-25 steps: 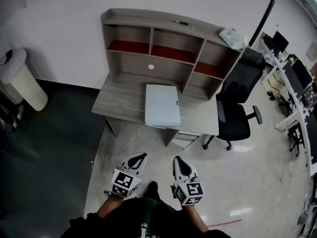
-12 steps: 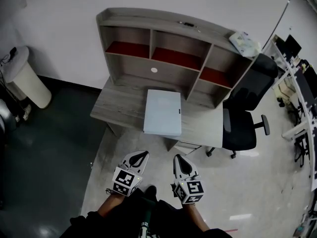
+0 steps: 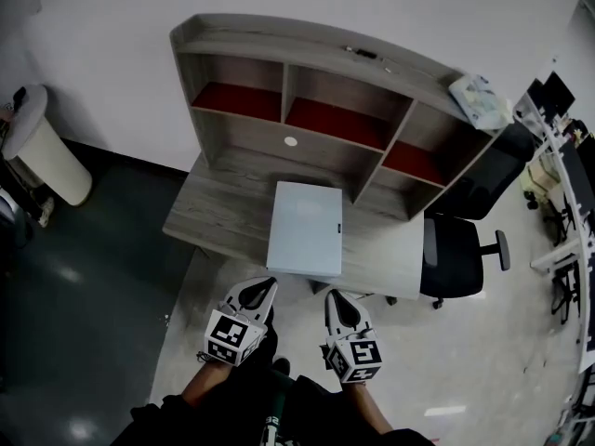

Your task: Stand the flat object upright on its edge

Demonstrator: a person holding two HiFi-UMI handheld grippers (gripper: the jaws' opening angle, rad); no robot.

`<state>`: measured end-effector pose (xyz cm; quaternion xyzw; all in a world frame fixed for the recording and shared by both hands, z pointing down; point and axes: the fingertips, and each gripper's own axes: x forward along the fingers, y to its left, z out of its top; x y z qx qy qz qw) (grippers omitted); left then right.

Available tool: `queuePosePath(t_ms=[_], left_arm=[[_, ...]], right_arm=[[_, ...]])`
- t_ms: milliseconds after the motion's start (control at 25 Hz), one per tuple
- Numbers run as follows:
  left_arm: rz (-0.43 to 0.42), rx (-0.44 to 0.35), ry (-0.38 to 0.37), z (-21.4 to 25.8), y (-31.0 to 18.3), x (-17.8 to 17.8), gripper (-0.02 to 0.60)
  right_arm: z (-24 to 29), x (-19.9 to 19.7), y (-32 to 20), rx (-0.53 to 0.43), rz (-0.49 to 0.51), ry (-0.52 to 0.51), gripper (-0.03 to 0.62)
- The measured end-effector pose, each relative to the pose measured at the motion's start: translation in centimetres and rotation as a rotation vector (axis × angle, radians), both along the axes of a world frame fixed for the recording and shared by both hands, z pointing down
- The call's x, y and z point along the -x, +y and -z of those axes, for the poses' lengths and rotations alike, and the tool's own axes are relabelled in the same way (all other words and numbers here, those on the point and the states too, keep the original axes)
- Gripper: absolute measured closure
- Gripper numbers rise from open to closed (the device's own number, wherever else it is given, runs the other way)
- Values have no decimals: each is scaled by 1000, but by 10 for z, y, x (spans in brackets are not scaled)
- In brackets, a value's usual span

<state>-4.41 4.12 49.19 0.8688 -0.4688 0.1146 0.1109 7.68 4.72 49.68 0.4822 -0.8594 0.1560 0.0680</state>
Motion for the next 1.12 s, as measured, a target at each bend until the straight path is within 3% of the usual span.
queuePosePath(t_ms=[560, 800, 1120], left_arm=[[-111, 6, 21, -1, -171, 23, 571], [-133, 19, 11, -1, -202, 26, 571], [-88, 41, -7, -5, -222, 34, 571]], right_arm=[[12, 32, -166, 0, -85, 34, 559], [11, 32, -198, 14, -104, 43, 559], [7, 34, -223, 38, -72, 1, 559]])
